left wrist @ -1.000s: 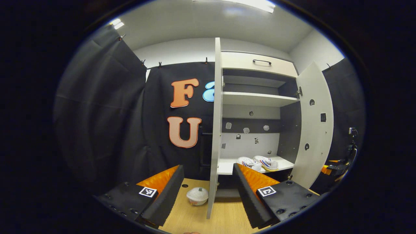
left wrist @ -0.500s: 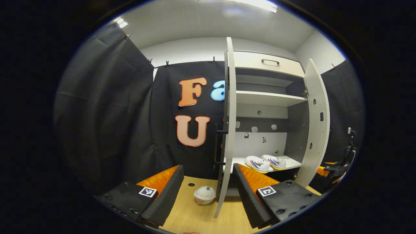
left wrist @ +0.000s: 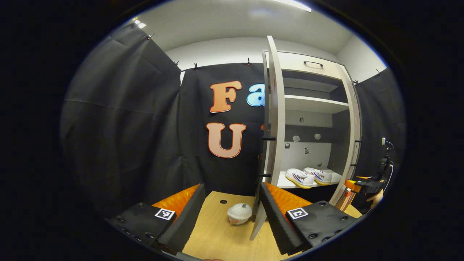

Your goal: Grab one shoe with the right hand and put it into the shoe cabinet, grab the other shoe with the left hand and put it into the shoe cabinet; then close the right door with the right hand and the left door with the left hand.

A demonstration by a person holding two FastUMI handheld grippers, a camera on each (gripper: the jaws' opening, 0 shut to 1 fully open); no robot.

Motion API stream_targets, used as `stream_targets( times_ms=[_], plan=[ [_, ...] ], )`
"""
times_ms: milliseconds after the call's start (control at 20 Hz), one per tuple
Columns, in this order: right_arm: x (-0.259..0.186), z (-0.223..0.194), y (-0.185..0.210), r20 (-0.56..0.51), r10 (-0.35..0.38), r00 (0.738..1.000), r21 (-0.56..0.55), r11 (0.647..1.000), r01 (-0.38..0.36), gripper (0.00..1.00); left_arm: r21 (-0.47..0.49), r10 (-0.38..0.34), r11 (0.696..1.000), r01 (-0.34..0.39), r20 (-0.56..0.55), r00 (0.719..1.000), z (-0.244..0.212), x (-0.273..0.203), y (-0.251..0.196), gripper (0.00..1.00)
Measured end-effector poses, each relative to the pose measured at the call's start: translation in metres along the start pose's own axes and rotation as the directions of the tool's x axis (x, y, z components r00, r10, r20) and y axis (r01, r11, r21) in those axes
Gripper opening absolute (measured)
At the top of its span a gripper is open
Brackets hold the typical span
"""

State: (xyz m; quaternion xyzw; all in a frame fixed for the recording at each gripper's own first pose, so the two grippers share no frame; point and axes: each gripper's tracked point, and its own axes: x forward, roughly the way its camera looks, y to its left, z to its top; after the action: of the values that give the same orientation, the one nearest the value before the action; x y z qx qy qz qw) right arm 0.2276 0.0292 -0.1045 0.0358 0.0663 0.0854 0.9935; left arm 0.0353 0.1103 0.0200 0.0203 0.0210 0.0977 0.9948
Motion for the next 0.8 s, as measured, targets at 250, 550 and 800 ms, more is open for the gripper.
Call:
stream_targets(
  times_ms=[250,550,800],
  plan=[
    [0.012,0.001,0.003,0.000,-0.018,1.000,-0.004,1.000,0.018,0.91,0.012,0.027,1.000,-0.027,-0.017,0.999,-0.015,0.009,0.018,0.96],
    [0.021,0.002,0.004,-0.005,-0.056,0.998,-0.015,0.998,0.056,0.91,0.031,0.010,0.999,-0.010,-0.024,1.000,-0.041,0.042,0.020,0.99],
    [0.024,0.004,0.005,-0.006,-0.077,0.997,-0.040,0.996,0.077,0.91,-0.031,-0.070,0.997,0.069,-0.056,0.996,-0.069,0.080,0.001,0.97]
  ],
)
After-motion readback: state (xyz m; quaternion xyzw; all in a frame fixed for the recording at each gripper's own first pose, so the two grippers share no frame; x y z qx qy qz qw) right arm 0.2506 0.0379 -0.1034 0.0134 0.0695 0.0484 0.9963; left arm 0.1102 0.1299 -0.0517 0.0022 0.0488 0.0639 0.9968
